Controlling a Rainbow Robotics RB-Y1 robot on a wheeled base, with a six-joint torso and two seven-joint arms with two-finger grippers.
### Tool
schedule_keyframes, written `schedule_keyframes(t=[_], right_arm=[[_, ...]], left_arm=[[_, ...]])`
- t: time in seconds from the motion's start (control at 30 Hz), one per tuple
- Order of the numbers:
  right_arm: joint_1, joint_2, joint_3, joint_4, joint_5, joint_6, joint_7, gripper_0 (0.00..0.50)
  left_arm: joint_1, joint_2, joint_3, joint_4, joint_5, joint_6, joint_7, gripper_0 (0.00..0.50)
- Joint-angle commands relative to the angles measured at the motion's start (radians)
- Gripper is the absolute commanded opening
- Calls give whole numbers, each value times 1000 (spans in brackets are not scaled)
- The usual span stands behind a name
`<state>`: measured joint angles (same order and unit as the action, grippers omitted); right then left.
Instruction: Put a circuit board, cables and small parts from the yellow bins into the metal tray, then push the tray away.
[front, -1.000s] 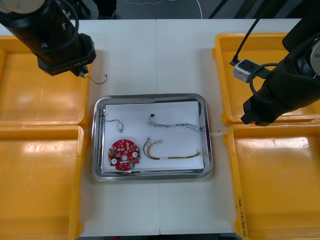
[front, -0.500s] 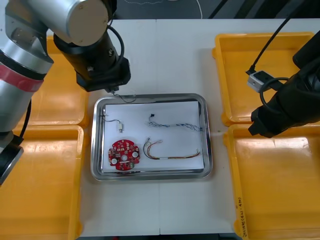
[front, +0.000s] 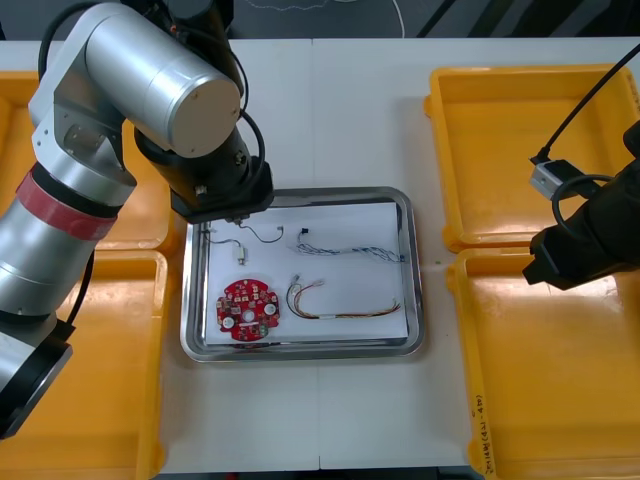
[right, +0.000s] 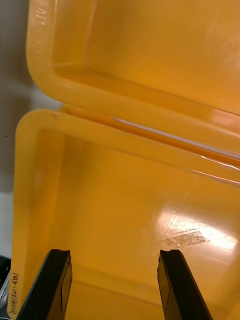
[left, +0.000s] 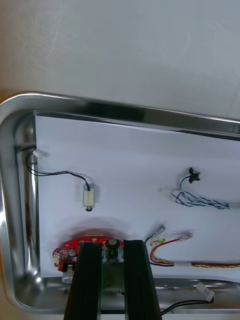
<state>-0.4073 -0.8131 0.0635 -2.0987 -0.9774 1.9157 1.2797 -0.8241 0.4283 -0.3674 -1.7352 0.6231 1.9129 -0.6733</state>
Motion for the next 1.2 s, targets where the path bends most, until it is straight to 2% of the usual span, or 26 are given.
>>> schedule_keyframes(t=[0.03,0.33,0.57,0.77,0.9,1.2], right_arm=[[39,-44,-54,-37,22,4,-56,500],[99,-38,-111,-37,22,4,-86,500],[125,-3,-151,-37,51,4,-91,500],[134,32,-168,-37,86,4,-92,500],[134,52,-182,-37,98,4,-92,500],[162,68,-203,-53,95,4,-99,500]], left_arm=[[39,-36,-1,-38,-39,-14,-117,0],[103,-74,-1,-38,-111,-81,-192,0],[137,-114,-1,-33,-155,-130,-209,0],[137,-120,-35,11,-183,-192,-227,0],[137,-123,-45,42,-189,-230,-236,0],[138,-126,-62,56,-195,-219,-246,0]])
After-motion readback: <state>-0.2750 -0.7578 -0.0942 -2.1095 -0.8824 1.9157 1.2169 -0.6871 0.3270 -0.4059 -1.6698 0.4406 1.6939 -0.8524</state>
